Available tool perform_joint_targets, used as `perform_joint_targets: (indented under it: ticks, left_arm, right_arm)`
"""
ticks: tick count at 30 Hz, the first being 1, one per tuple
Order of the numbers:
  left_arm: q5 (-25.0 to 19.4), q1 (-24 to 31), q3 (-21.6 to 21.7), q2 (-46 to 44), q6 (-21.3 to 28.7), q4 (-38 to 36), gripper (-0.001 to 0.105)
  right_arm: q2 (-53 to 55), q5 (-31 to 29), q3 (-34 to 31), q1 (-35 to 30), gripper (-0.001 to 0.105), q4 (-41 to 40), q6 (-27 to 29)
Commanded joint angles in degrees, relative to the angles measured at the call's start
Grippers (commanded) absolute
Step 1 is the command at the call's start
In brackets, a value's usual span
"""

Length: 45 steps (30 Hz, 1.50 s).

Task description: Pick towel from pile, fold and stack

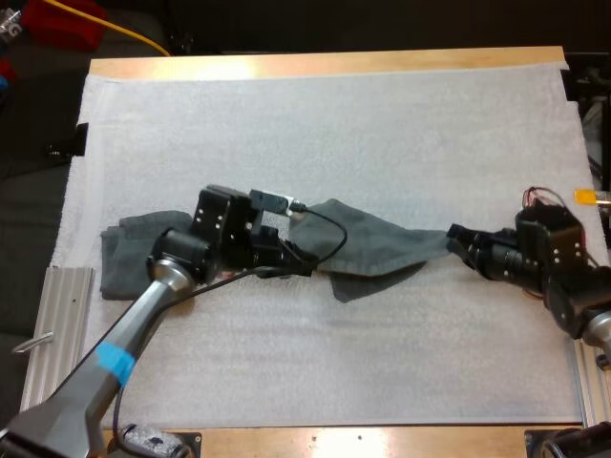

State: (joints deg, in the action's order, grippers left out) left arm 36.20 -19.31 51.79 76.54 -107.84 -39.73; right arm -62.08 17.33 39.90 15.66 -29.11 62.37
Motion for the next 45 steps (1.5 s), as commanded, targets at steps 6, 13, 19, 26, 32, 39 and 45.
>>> perform_joint_targets:
  ticks: [6,13,19,26,32,39,45]
  left_arm:
    - [-8.13,-0.14,10.33,-1.04,6.96,-14.66,0.000]
    - [-13.52,-0.14,20.87,-1.04,10.48,-25.42,0.000]
    - [-13.77,-0.32,26.17,-1.48,10.85,-30.71,0.000]
    - [-17.82,-2.78,27.22,-5.35,12.36,-35.07,0.000]
    - [-22.18,-6.97,27.22,-8.53,12.38,-38.40,0.000]
    - [-26.73,-13.52,27.22,-9.43,11.48,-43.02,0.000]
    - [-31.07,-20.17,27.22,-9.51,8.81,-45.93,0.000]
  right_arm:
    - [0.73,0.09,8.45,-0.03,0.000,-6.40,5.41]
    - [0.73,-0.66,17.59,1.84,0.000,-13.11,9.28]
    - [0.73,-6.05,24.30,7.03,0.000,-18.15,11.57]
    - [0.73,-12.89,29.16,12.72,0.000,-26.14,14.75]
    - [1.05,-17.72,32.02,18.13,0.000,-32.93,15.90]
    - [4.63,-24.05,33.33,25.46,0.000,-39.86,15.87]
    - [7.54,-25.72,33.33,30.80,0.000,-47.10,13.69]
